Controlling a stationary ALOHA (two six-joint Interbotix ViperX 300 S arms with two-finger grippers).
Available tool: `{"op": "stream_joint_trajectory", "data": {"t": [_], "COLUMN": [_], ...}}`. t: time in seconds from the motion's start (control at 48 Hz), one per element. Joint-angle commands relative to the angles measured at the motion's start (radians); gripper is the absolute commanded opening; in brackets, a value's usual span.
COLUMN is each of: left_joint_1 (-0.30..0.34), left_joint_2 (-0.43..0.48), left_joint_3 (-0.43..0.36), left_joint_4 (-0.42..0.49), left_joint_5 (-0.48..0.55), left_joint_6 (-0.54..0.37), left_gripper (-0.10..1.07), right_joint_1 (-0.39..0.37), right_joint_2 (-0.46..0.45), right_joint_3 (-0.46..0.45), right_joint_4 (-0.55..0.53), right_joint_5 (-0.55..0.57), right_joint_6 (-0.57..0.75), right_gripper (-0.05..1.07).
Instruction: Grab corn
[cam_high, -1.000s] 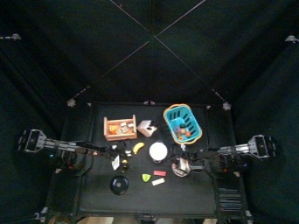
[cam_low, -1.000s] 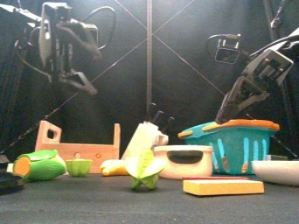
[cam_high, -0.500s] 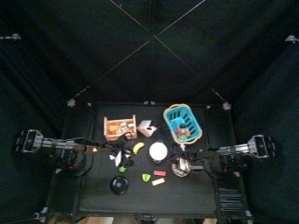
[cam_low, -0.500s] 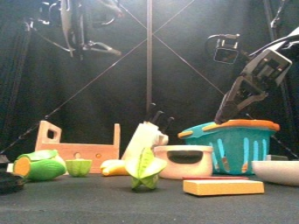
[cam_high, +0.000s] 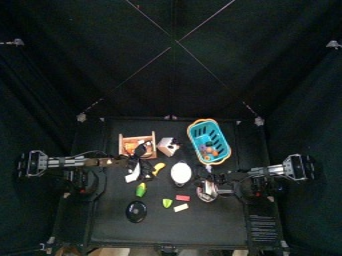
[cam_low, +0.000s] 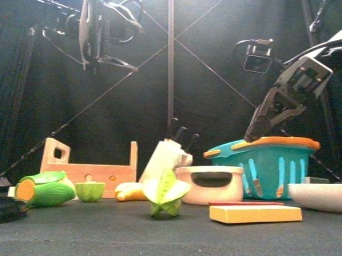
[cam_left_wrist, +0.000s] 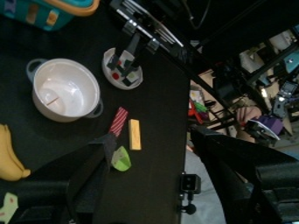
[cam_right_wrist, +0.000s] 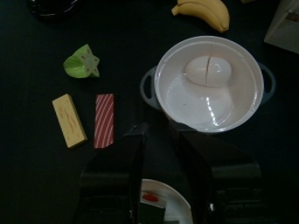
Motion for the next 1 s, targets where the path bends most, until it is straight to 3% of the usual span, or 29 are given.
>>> {"op": "stream_joint_trajectory", "data": {"t": [0.0,0.083,0.208,0.354,0.562,0.729,0.979], "left_joint_1": [0.005,0.003,-0.017,-0.121,-0.267,-0.351,-0.459], "left_joint_2": [-0.005,-0.005,-0.005,0.005,0.038,0.071,0.186], "left_joint_3": [-0.034,-0.043,-0.060,-0.061,-0.028,0.017,0.031], "left_joint_4": [0.107,0.227,0.480,0.750,1.015,1.132,1.157], "left_joint_5": [0.061,0.104,0.183,0.282,0.327,0.324,0.321], "left_joint_6": [-0.078,-0.195,-0.433,-0.724,-1.040,-1.183,-1.282], "left_gripper": [1.00,1.00,1.00,1.00,1.00,1.00,1.00], "right_joint_1": [-0.002,-0.003,-0.002,-0.002,-0.002,-0.003,-0.002], "right_joint_2": [-0.005,-0.002,0.011,0.021,0.028,0.028,0.028], "right_joint_3": [-0.023,-0.026,-0.035,-0.040,-0.043,-0.048,-0.048], "right_joint_4": [0.002,0.003,0.002,0.000,0.000,0.002,0.002], "right_joint_5": [-0.005,-0.005,-0.005,-0.006,-0.005,-0.005,-0.002], "right_joint_6": [0.002,0.002,0.000,0.000,0.000,0.000,0.000], "right_gripper": [0.68,0.68,0.68,0.68,0.68,0.68,0.68]}}
